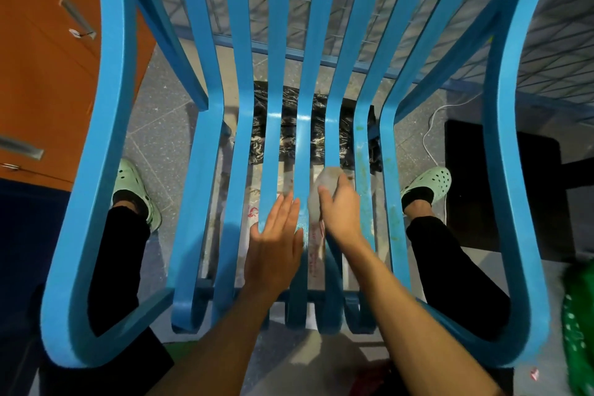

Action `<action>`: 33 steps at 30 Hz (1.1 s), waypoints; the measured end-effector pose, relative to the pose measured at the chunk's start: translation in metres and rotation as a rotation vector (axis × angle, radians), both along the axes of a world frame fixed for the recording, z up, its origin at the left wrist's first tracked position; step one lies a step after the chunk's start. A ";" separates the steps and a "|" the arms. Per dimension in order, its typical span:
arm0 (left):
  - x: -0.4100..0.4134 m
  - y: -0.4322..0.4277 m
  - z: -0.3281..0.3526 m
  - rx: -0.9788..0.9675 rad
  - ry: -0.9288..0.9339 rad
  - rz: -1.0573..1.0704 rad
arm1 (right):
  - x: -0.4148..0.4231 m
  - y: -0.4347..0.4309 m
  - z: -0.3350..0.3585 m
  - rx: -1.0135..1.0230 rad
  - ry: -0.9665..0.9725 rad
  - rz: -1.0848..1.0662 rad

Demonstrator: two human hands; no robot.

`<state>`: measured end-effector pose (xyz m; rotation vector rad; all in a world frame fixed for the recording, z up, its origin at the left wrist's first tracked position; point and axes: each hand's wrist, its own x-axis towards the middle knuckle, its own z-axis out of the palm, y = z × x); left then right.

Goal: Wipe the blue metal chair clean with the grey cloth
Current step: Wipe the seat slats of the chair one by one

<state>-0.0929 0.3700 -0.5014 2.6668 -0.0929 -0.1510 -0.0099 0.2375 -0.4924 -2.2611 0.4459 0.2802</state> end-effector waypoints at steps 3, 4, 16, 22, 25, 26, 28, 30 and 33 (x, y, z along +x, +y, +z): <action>0.002 -0.001 0.001 -0.042 0.059 0.019 | 0.053 0.001 0.002 0.023 0.011 -0.015; 0.002 -0.001 0.002 -0.047 0.065 0.018 | 0.070 0.001 0.003 0.025 0.023 -0.017; -0.001 0.001 0.001 -0.048 0.054 0.005 | 0.166 0.006 0.001 0.004 -0.076 -0.045; -0.001 0.000 0.003 -0.030 0.046 0.018 | 0.176 0.011 0.003 0.101 -0.199 -0.122; -0.001 -0.001 0.004 -0.030 0.062 0.028 | 0.177 0.010 0.010 0.168 -0.307 -0.136; -0.001 0.000 0.004 -0.027 0.066 0.028 | 0.178 0.010 0.015 0.190 -0.365 -0.140; 0.000 0.000 0.004 -0.024 0.070 0.026 | 0.183 0.011 0.031 0.228 -0.493 -0.149; 0.000 0.000 0.005 -0.019 0.069 0.025 | 0.191 0.013 0.052 0.259 -0.614 -0.154; -0.001 0.001 0.007 -0.009 0.069 0.012 | 0.205 0.012 0.080 0.300 -0.732 -0.171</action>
